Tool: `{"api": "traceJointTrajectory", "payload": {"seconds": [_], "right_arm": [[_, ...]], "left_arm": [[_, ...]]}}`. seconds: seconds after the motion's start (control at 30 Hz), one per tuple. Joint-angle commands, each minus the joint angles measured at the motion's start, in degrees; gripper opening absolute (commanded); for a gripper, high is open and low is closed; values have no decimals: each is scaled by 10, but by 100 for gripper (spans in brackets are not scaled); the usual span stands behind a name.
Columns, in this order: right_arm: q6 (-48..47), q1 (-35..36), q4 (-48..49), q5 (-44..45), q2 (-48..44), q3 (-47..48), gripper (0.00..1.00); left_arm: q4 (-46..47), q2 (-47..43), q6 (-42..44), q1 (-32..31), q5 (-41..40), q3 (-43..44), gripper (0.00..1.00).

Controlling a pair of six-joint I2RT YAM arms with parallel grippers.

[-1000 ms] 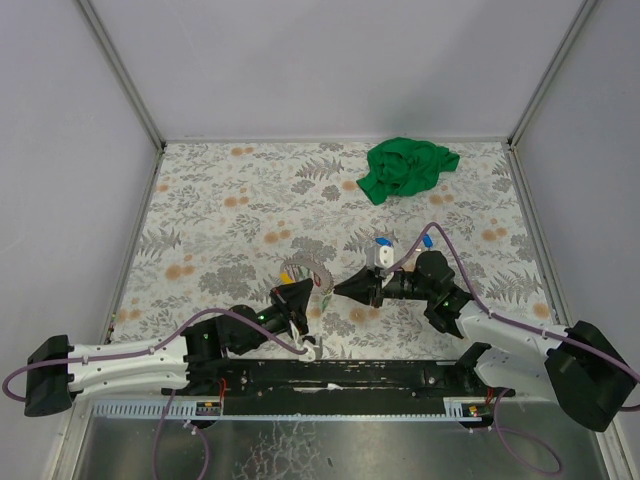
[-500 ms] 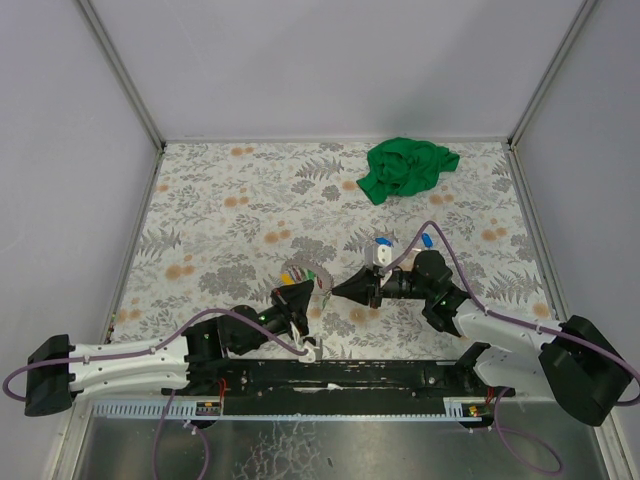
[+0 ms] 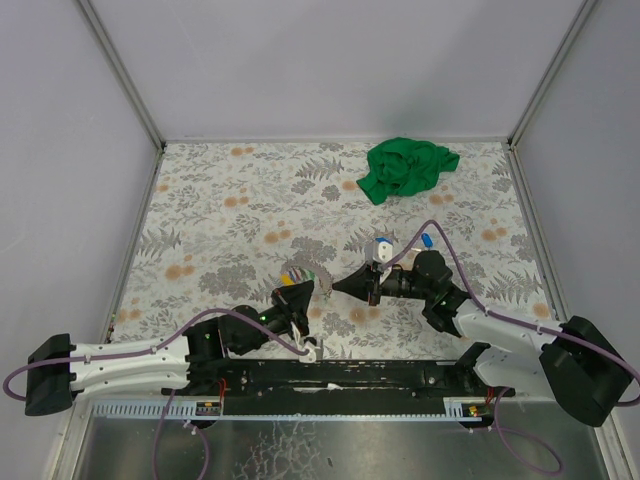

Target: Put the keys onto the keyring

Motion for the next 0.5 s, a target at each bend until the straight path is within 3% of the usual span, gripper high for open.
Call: {"api": "traceJointTrajectory", "payload": {"seconds": [0.0,0.3,0.47], "right_arm": [[0,4,27,48,-27,3,0],[28,3,65,34,-39,-11,0],[-18,3,-49,25,-68,11,16]], "left_arm": [[20,-3,-3,-2,-6,6,0],[5,14,-17,-2,-12,16,0],[-4,4,2,-2,-28,11,0]]}}
